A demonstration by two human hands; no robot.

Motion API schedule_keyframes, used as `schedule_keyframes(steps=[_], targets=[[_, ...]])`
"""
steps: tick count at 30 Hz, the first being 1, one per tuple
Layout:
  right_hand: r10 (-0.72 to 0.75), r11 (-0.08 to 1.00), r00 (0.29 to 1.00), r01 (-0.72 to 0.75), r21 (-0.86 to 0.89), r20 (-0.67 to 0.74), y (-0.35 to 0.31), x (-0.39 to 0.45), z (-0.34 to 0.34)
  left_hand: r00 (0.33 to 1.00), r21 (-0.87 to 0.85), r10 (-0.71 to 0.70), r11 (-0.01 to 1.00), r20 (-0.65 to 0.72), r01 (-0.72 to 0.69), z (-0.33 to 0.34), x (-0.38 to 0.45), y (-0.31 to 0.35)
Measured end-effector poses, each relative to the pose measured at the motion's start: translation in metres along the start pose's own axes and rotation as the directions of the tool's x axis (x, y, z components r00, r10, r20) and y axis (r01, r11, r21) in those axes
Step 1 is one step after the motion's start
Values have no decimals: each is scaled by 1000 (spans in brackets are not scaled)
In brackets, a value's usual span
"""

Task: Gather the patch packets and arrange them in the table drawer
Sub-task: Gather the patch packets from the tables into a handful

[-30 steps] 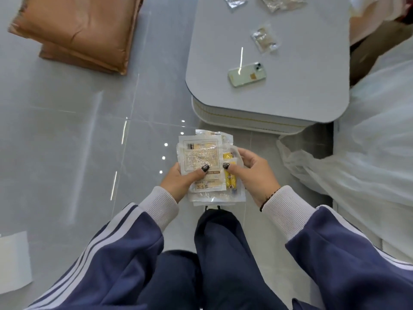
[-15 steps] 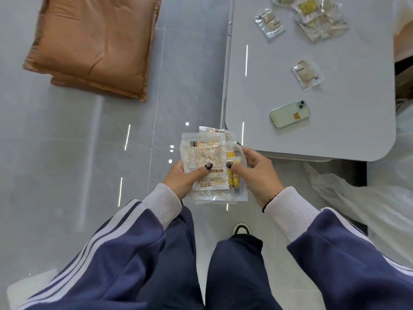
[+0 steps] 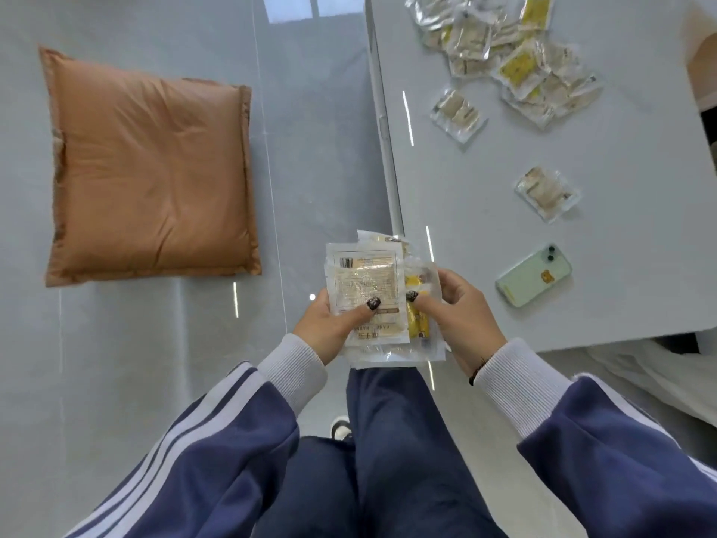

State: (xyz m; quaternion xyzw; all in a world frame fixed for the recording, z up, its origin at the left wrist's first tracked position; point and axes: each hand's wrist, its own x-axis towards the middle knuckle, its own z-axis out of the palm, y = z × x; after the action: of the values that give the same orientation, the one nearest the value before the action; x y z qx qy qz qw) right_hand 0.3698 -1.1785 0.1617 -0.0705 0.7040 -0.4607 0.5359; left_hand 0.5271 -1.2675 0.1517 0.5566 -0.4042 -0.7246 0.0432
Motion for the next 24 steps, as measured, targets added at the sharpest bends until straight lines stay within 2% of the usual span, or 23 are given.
schedule_keyframes(steps=[6, 9, 12, 15, 18, 20, 24], targets=[[35, 995, 992, -23, 101, -124, -60, 56, 3, 999, 53, 22, 998, 47, -25, 4, 54, 81], [66, 988, 985, -42, 148, -161, -85, 82, 5, 991, 22, 42, 999, 125, -45, 8, 82, 119], [112, 972, 977, -70, 225, -180, -105, 106, 10, 980, 21, 23, 999, 200, -27, 13, 113, 154], [168, 944, 963, -95, 317, -212, -122, 138, 19, 981, 53, -39, 998, 192, 29, 11, 154, 187], [254, 909, 924, -126, 397, -286, -139, 174, 28, 973, 142, -98, 987, 210, 69, 12, 193, 223], [297, 880, 897, -124, 459, -328, -153, 197, 37, 967, 240, -88, 970, 237, 29, 12, 216, 253], [375, 753, 847, -41, 657, -378, -176, 231, 42, 949, 422, -62, 903, 310, -79, 26, 255, 310]])
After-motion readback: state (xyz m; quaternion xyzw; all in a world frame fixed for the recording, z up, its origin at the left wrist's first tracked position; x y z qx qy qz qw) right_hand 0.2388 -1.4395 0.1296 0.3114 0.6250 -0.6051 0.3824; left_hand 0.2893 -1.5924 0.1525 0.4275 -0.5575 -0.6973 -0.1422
